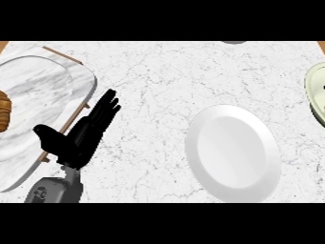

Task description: Pick the tomato from the plate and place it in the bowl

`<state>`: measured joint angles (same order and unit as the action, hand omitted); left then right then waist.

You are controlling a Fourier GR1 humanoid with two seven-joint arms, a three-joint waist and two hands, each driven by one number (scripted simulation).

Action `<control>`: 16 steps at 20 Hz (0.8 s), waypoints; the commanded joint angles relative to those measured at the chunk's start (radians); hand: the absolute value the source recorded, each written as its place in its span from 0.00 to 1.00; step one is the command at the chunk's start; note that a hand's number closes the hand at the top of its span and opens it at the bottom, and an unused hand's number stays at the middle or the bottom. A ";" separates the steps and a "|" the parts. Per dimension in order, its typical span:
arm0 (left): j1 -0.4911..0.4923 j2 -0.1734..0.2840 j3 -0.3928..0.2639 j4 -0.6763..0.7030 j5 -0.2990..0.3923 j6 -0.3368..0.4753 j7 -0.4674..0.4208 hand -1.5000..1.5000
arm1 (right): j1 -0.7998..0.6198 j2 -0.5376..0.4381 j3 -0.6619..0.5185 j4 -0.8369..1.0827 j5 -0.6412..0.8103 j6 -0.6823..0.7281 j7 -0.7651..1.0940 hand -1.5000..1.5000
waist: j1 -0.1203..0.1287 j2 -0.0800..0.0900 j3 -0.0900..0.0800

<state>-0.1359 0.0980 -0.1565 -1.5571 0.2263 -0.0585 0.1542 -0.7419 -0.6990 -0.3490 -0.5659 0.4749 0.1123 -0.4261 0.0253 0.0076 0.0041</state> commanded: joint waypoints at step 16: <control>0.042 0.026 0.069 -0.010 -0.002 0.025 -0.012 0.50 | 0.462 -0.220 -0.452 -0.141 -0.595 0.700 -0.335 0.00 | -0.112 -0.026 -0.005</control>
<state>-0.0855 0.1175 -0.1101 -1.5776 0.2285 -0.0437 0.1541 -0.4222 -0.8758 -0.7380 -0.6652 -0.0370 0.5833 -0.6257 -0.0541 -0.0138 -0.0006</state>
